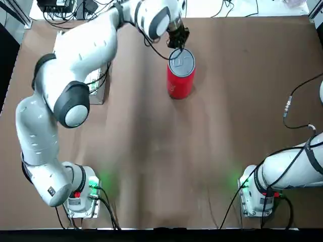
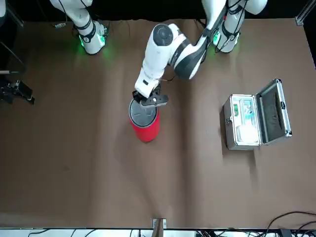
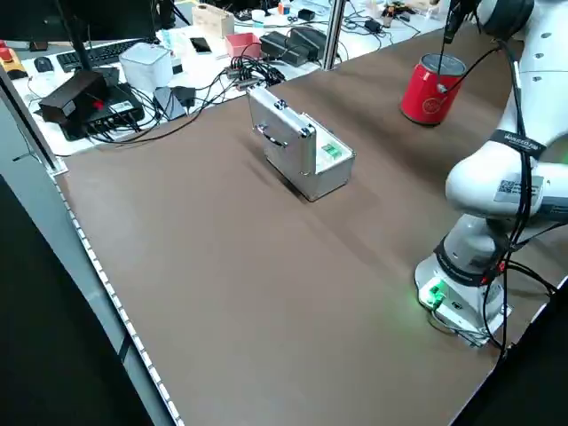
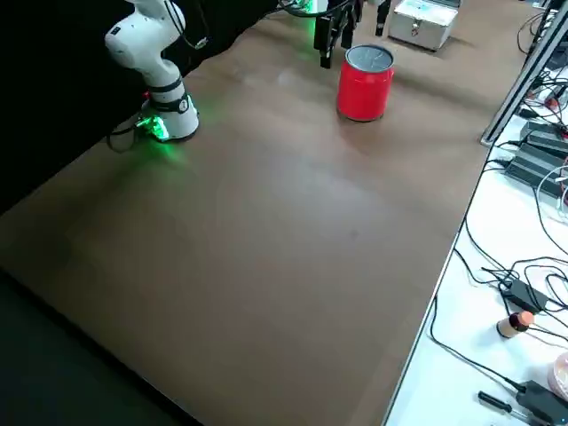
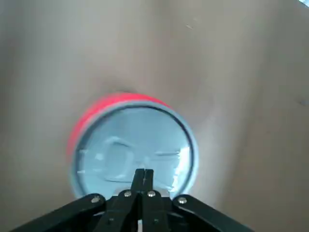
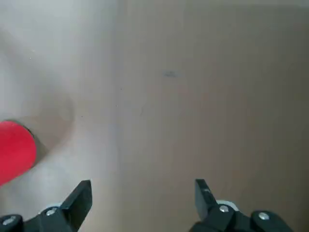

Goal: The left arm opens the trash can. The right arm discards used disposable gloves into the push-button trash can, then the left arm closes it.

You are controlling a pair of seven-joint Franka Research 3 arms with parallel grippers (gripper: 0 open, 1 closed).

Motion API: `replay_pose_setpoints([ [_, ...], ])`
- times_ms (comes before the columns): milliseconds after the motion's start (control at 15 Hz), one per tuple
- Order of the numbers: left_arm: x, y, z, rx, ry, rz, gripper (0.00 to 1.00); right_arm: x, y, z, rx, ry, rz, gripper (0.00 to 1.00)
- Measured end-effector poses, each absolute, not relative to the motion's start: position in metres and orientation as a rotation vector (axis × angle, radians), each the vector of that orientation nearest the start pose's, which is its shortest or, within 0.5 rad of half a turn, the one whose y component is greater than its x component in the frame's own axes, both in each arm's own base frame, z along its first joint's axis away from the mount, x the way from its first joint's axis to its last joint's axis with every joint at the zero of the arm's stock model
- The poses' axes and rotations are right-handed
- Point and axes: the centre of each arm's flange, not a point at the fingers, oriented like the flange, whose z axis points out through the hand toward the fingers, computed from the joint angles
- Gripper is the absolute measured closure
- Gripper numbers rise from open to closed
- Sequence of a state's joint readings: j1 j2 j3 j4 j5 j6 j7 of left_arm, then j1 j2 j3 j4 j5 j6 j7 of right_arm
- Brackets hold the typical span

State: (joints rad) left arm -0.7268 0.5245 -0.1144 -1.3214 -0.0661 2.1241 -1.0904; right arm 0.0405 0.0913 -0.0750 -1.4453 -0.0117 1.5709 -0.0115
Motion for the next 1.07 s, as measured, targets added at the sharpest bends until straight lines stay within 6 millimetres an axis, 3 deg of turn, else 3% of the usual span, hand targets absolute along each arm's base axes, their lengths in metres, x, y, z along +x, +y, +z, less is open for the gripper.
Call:
replay_pose_setpoints([
  [67,0.511,-0.518,0.476,-3.37,-0.52,-0.103,0.94,0.583,-0.021,0.633,-3.16,0.04,-0.055,0.05],
  [333,0.551,-0.428,0.521,-3.301,-0.46,-0.071,0.58,0.58,-0.031,0.636,-3.161,0.07,-0.065,0.05],
  [600,0.576,-0.355,0.543,-3.254,-0.373,-0.029,0.24,0.579,-0.031,0.64,-3.161,0.071,-0.078,0.02],
  [733,0.59,-0.308,0.552,-3.234,-0.303,0.001,0.06,0.579,-0.031,0.643,-3.161,0.07,-0.09,0.02],
  [800,0.596,-0.283,0.557,-3.224,-0.269,0.022,0.01,0.579,-0.031,0.645,-3.16,0.069,-0.095,0.02],
  [867,0.601,-0.229,0.571,-3.204,-0.182,0.076,0.01,0.579,-0.031,0.646,-3.16,0.068,-0.097,0.02],
  [1067,0.601,-0.145,0.61,-3.21,-0.104,0.042,0.01,0.579,-0.029,0.646,-3.153,0.066,-0.099,0.02],
])
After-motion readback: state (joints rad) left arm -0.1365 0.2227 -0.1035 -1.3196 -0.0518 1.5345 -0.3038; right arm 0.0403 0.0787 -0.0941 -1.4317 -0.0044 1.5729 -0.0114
